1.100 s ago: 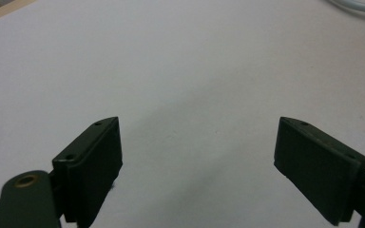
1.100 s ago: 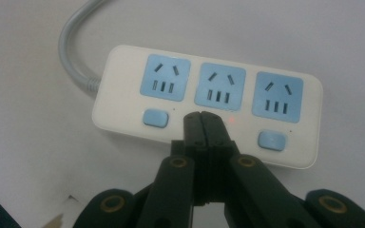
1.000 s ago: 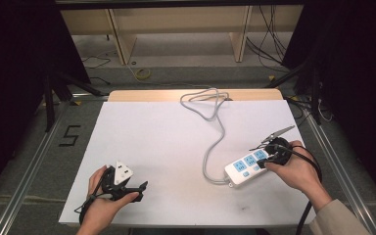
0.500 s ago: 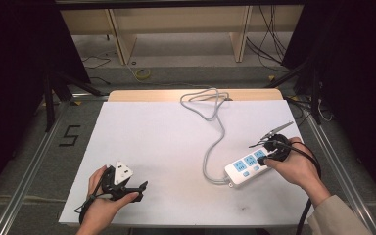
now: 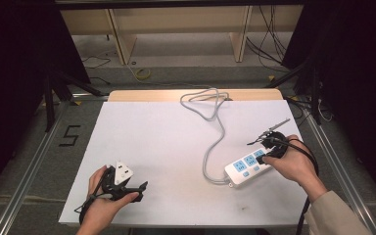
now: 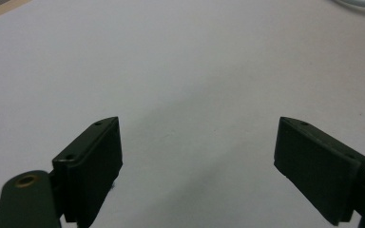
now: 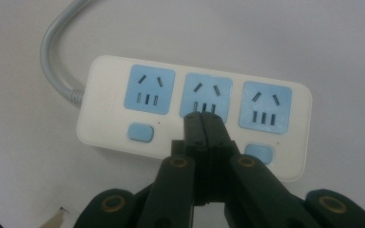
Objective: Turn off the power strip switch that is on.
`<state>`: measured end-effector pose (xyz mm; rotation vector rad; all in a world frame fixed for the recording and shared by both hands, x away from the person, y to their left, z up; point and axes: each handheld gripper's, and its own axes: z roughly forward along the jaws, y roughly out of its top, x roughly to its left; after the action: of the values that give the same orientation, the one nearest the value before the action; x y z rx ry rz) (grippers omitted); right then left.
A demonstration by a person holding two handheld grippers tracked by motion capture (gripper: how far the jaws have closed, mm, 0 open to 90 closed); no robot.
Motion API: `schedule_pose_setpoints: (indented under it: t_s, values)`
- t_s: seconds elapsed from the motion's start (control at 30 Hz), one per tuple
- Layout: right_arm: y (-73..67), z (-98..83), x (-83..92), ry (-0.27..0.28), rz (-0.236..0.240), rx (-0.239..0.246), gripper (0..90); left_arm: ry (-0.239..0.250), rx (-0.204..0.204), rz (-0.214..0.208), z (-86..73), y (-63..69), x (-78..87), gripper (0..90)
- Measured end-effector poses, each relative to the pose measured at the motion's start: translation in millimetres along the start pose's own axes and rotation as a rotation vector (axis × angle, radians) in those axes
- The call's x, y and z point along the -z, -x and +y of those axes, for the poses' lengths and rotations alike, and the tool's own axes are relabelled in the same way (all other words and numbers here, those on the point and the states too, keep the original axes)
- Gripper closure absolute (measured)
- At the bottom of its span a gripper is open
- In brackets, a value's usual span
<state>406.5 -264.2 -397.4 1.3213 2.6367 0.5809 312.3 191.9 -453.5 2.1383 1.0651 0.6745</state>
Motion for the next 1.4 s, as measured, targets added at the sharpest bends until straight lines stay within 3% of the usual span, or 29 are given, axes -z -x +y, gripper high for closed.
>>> schedule_pose_setpoints:
  t_s: [1.4]
  values:
    - [-0.1, 11.8, -17.1, -0.092, -0.012, -0.006, 90.0, 0.001, -0.007, -0.003, 0.6, 0.2, -0.9, 15.8]
